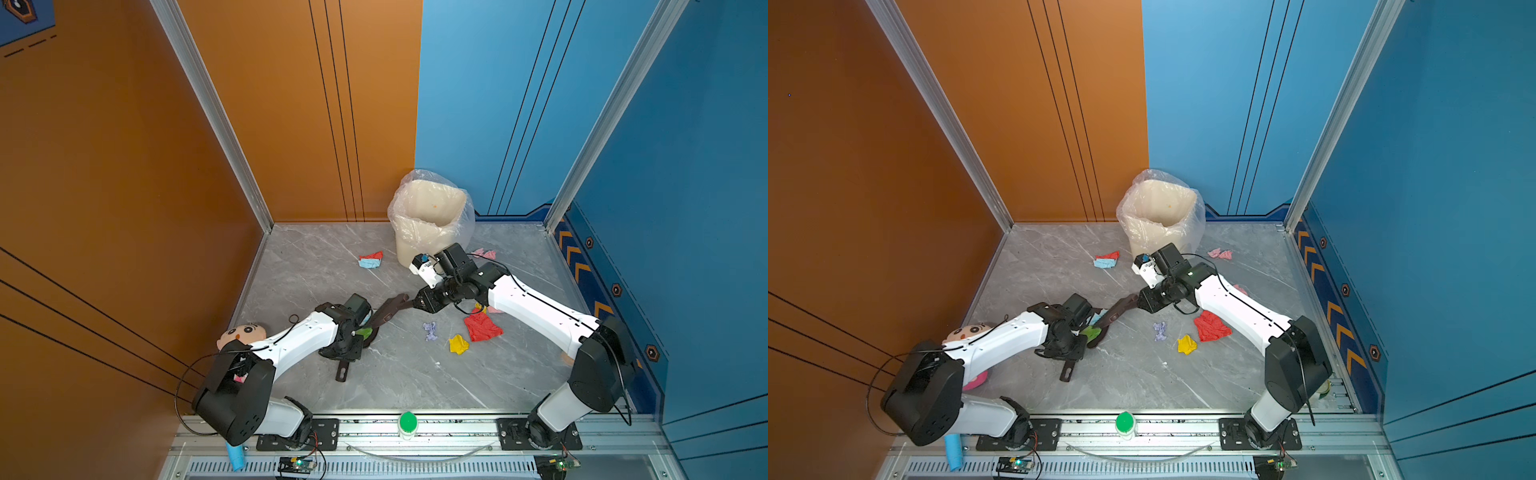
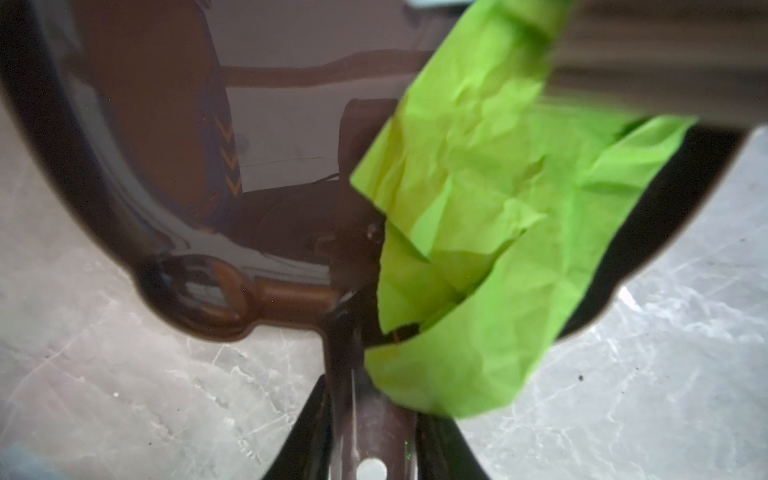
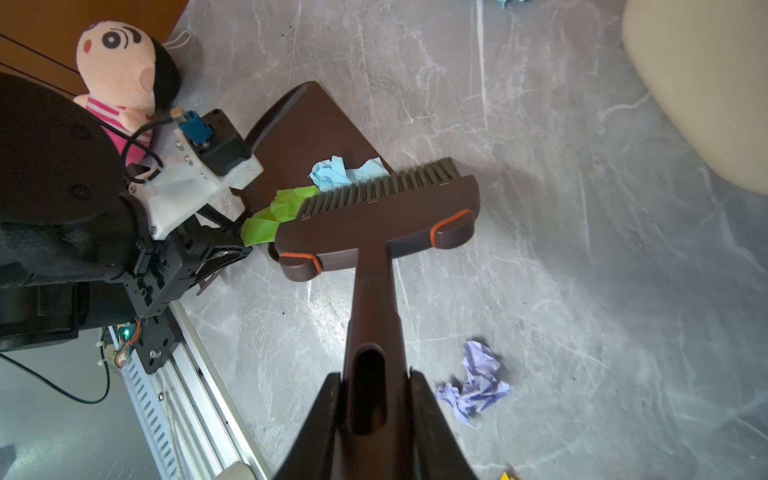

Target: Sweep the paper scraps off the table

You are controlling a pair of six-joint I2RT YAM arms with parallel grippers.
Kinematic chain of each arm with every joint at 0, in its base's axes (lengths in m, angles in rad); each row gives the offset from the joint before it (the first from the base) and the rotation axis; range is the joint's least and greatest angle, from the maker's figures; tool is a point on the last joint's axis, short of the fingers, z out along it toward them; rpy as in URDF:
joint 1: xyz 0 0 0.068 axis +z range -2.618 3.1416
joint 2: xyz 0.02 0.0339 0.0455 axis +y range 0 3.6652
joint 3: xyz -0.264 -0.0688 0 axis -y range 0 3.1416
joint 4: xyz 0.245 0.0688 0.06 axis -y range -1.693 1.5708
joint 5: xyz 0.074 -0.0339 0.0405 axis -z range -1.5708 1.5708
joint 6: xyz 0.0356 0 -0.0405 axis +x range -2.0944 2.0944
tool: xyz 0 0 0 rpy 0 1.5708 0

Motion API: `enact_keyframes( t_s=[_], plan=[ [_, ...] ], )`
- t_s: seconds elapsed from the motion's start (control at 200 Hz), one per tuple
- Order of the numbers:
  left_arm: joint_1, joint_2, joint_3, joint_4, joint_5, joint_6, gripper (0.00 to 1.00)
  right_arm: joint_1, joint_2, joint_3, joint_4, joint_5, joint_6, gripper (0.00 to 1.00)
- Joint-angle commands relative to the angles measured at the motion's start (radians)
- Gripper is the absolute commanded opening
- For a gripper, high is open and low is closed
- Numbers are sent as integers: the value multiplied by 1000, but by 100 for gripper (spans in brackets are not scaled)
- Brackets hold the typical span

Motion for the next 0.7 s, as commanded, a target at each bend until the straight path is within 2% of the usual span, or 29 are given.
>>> enact_keyframes(
  t_s=[0.0,0.195,0.42,0.551,0.696],
  plan=[
    [9,-38,2,6,-25,19,0,-27,-50,-14,3,-40,10,0],
    [8,-48,-8,23,-20,20,0,-62,-65,-22,21,-86,14,0],
    [4,-15,-2,36,-7,28,0,-32,-17,-6,39,-140,23,0],
    [2,3,4,52,8,33,0,-19,-14,4,29,-138,17,0],
    [-2,15,7,58,17,40,0,-27,-44,-5,37,-73,25,0]
  ],
)
